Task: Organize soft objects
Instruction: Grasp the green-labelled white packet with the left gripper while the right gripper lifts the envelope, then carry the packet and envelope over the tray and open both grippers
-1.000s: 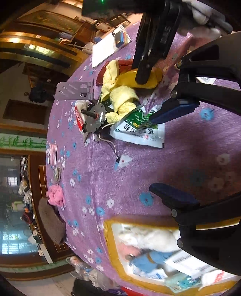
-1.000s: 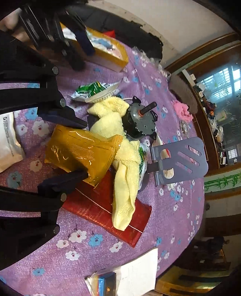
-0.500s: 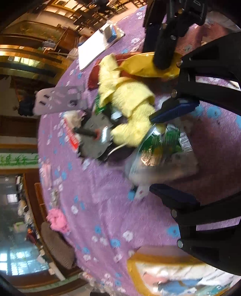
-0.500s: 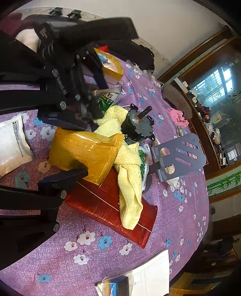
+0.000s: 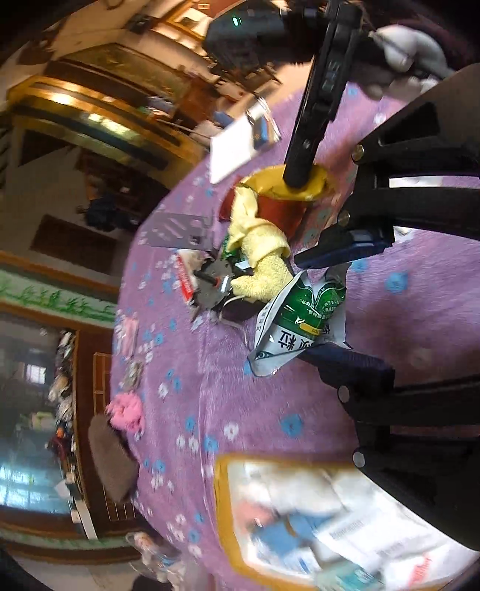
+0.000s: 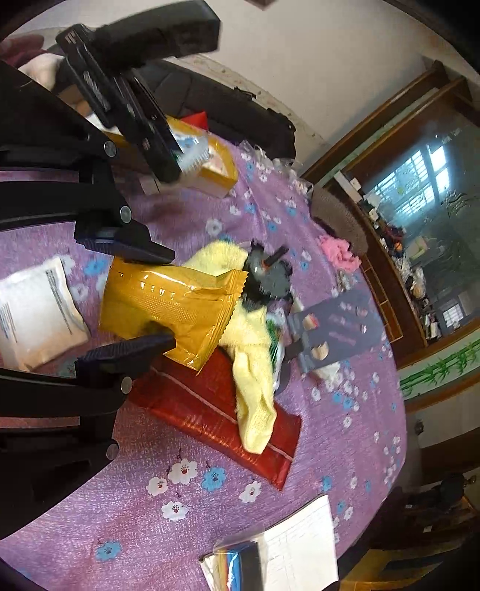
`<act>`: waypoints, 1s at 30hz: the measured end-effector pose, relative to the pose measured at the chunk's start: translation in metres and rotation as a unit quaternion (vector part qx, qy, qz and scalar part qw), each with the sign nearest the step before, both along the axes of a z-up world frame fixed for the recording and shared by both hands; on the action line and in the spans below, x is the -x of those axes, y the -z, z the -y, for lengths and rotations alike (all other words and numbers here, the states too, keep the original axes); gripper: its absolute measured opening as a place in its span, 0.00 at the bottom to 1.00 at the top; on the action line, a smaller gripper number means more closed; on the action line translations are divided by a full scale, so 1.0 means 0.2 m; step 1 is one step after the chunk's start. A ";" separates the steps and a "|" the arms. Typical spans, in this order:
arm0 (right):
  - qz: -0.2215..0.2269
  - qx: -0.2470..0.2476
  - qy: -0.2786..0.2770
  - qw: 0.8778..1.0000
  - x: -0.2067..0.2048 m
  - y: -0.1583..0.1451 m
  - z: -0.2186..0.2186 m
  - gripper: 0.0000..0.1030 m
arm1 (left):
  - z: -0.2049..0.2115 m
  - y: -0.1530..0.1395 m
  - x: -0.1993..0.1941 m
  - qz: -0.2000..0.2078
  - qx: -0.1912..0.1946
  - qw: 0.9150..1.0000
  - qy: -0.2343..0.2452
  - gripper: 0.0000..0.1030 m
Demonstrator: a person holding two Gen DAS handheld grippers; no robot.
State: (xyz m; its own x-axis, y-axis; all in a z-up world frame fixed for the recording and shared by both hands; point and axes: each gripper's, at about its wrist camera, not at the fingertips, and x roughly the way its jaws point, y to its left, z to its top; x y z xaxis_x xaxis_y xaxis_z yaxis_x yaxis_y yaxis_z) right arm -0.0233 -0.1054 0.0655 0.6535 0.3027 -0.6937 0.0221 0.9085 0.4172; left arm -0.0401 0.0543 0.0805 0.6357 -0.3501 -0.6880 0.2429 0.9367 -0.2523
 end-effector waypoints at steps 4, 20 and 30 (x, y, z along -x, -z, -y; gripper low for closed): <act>0.016 0.003 -0.022 1.000 0.03 -0.07 -0.08 0.37 | -0.24 -0.09 0.16 0.012 0.033 0.999 -0.041 0.38; -0.002 0.003 -0.204 0.979 -0.09 -0.13 -0.82 0.38 | -0.62 0.29 0.31 -0.097 -0.065 0.985 -0.129 0.57; -0.039 0.037 -0.274 0.960 -0.23 -0.05 -1.18 0.38 | -0.86 0.10 0.48 -0.020 0.002 0.992 -0.124 0.60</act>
